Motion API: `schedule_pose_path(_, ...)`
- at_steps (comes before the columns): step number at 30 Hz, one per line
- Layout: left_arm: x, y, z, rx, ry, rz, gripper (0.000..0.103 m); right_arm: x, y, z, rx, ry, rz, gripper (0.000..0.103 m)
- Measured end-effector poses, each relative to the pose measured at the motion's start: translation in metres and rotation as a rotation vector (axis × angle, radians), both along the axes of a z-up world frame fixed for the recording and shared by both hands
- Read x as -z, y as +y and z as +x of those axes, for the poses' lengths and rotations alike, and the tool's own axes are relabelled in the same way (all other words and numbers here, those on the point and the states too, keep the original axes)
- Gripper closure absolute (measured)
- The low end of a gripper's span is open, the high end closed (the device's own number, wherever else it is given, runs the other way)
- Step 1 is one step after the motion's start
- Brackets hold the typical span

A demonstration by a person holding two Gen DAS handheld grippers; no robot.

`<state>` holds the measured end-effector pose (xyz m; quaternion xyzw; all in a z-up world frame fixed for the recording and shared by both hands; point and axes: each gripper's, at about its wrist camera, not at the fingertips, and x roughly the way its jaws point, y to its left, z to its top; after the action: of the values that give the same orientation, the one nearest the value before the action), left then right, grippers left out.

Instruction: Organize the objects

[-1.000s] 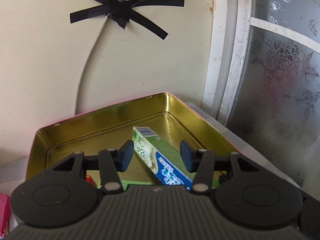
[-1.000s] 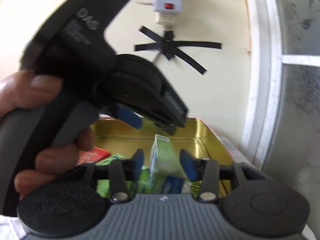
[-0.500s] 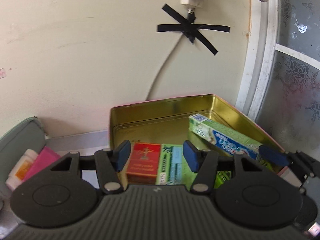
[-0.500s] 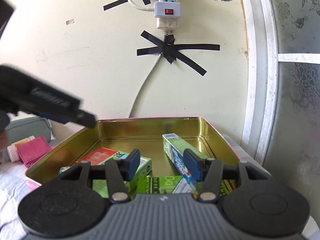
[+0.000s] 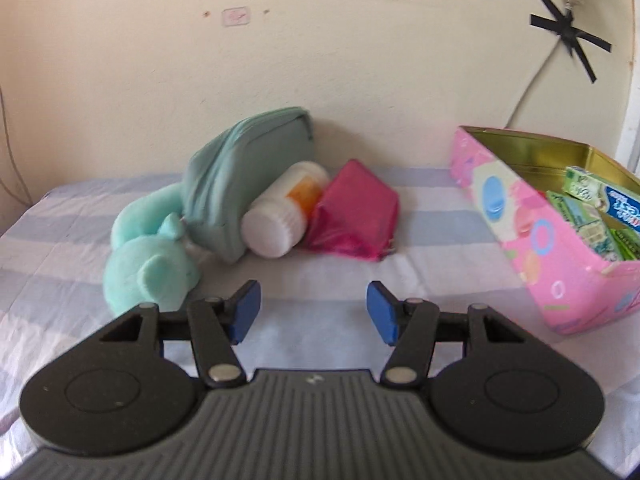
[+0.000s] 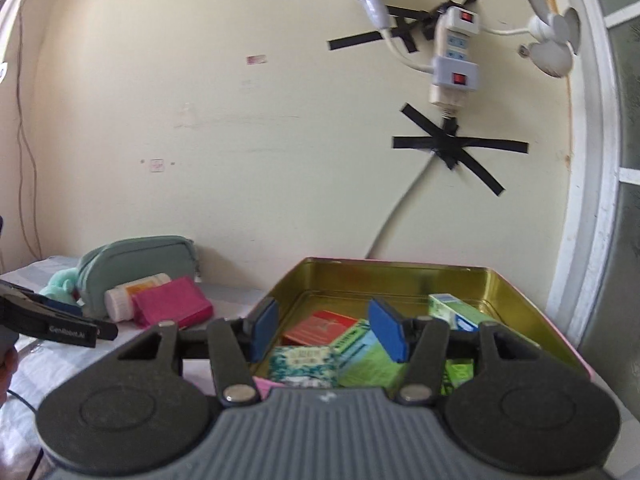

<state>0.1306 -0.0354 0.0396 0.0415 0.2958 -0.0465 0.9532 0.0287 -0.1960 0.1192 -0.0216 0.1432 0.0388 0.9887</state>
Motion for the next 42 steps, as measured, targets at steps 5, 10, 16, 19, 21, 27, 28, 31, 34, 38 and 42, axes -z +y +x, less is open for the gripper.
schedule_pose_path(5,0.012,0.048,-0.004,-0.078,-0.021,0.013,0.042,0.0,0.053,0.009,-0.151,0.041,-0.012,0.049)
schedule_pose_path(10,0.011,0.087,0.0,-0.185,-0.079,-0.067,0.041,0.0,0.096,0.041,-0.247,0.128,0.056,0.049)
schedule_pose_path(16,0.019,0.109,0.002,-0.203,-0.081,-0.213,0.04,0.007,0.146,0.101,-0.234,0.2,0.034,0.047)
schedule_pose_path(19,0.019,0.104,0.005,-0.175,-0.069,-0.209,0.04,0.019,0.152,0.141,-0.157,0.266,0.047,0.047)
schedule_pose_path(21,0.019,0.101,0.007,-0.164,-0.062,-0.194,0.04,0.025,0.153,0.164,-0.127,0.304,0.07,0.047)
schedule_pose_path(27,0.021,0.101,0.01,-0.156,-0.037,-0.193,0.04,0.044,0.155,0.201,-0.07,0.381,0.073,0.047)
schedule_pose_path(28,0.022,0.103,0.01,-0.157,-0.031,-0.198,0.04,0.045,0.155,0.203,-0.068,0.385,0.073,0.046)
schedule_pose_path(31,0.024,0.106,0.009,-0.167,-0.015,-0.219,0.04,0.044,0.154,0.2,-0.069,0.386,0.056,0.046)
schedule_pose_path(34,0.025,0.107,0.009,-0.176,-0.008,-0.23,0.04,0.042,0.147,0.192,-0.073,0.38,0.036,0.047)
schedule_pose_path(38,0.025,0.108,0.007,-0.18,-0.001,-0.237,0.039,0.043,0.125,0.174,-0.06,0.386,0.032,0.047)
schedule_pose_path(42,0.024,0.109,0.006,-0.186,0.004,-0.245,0.038,0.039,0.114,0.148,-0.113,0.345,0.009,0.046)
